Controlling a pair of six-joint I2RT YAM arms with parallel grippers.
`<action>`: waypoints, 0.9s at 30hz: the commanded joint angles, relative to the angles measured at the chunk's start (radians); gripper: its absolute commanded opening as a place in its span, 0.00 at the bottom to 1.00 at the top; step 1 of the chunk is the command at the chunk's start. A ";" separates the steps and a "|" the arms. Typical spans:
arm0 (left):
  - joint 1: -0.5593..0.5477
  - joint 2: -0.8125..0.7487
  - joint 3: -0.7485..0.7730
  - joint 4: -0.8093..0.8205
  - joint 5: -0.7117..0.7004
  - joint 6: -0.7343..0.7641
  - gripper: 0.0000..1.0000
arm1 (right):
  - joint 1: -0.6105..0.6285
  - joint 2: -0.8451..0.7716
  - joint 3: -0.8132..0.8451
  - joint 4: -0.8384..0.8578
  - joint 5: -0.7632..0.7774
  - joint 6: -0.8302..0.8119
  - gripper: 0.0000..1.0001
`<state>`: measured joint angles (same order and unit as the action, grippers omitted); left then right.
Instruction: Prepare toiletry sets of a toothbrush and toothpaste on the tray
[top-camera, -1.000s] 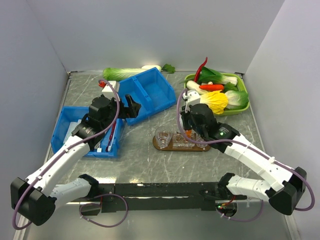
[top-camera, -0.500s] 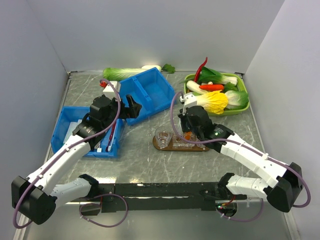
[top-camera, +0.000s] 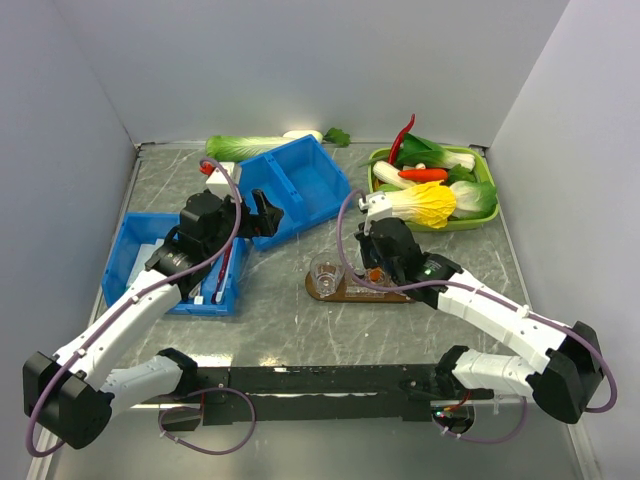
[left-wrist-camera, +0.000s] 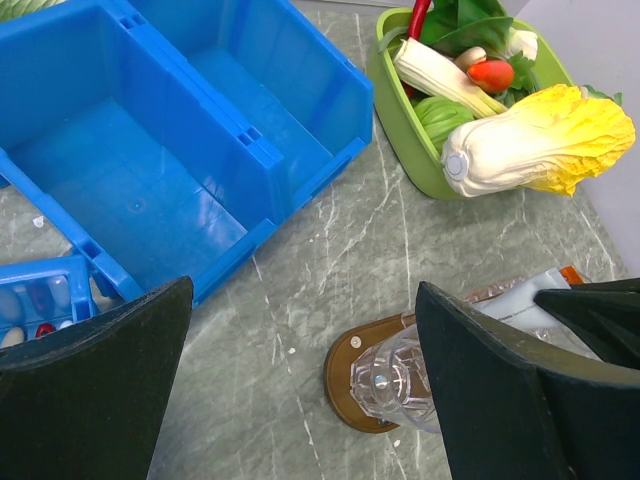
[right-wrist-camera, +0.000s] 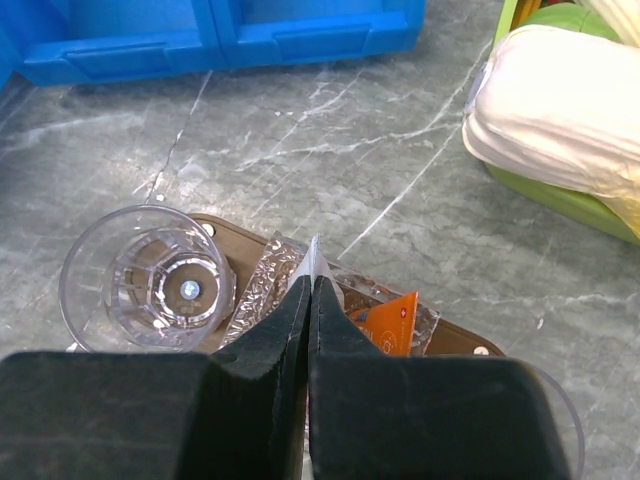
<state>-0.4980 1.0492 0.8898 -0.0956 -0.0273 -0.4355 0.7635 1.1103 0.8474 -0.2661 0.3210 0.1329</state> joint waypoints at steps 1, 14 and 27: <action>0.001 0.002 0.032 0.008 0.003 -0.003 0.96 | 0.007 -0.004 -0.013 0.093 0.024 0.010 0.00; 0.001 0.006 0.037 0.002 0.016 -0.003 0.96 | 0.005 -0.004 0.016 0.051 0.003 0.008 0.35; 0.001 0.006 0.040 -0.012 -0.036 0.012 0.97 | 0.005 -0.061 0.100 -0.047 -0.079 -0.047 0.75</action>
<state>-0.4980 1.0584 0.8906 -0.1059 -0.0364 -0.4320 0.7635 1.0912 0.8761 -0.2829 0.2646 0.1162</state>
